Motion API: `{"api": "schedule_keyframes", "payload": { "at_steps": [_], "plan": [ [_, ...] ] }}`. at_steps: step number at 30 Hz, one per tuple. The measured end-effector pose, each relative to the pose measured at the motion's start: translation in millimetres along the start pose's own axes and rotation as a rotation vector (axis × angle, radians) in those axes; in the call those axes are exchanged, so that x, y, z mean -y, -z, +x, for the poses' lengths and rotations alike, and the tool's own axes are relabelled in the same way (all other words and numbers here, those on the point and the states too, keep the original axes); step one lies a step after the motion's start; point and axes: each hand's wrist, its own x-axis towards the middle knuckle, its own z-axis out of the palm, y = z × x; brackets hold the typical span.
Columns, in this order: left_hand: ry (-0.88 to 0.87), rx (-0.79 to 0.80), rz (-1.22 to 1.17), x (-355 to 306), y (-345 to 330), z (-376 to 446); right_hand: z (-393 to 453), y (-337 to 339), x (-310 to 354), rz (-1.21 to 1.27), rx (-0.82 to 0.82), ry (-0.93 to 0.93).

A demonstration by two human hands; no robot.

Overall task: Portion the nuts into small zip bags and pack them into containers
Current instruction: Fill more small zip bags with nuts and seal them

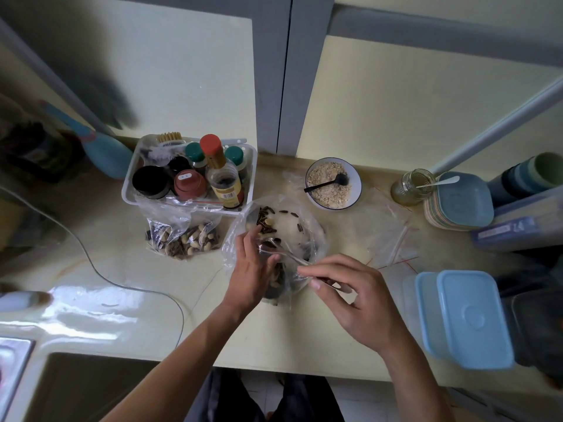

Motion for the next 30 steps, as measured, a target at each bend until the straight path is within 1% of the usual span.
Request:
{"api": "schedule_keyframes", "payload": {
  "at_steps": [5,8,10,12,15,18,21,23,27,30],
  "plan": [
    [-0.002,0.001,-0.019,0,1,3,2,8,6,-0.013,-0.093,0.054],
    [-0.008,-0.016,-0.020,-2,1,3,5,7,4,0.024,-0.248,0.028],
    [-0.003,-0.038,0.002,-3,1,2,6,2,1,0.055,-0.386,-0.043],
    [-0.007,-0.043,0.023,-3,2,1,7,-5,-2,0.130,-0.508,-0.174],
    [-0.017,-0.019,0.034,-1,5,0,9,-21,-15,0.223,-0.591,-0.386],
    [-0.027,-0.008,0.044,0,7,0,7,-40,-30,0.303,-0.605,-0.533],
    [-0.031,-0.010,0.042,1,8,0,3,-56,-38,0.264,-0.590,-0.576],
    [-0.027,-0.013,0.040,2,8,-2,1,-64,-41,0.138,-0.538,-0.523],
    [-0.033,-0.004,0.013,3,8,-6,5,-75,-43,-0.201,-0.360,-0.302],
    [-0.057,0.005,0.001,4,9,-10,17,-76,-39,-0.336,-0.340,-0.176]
  ]
}}
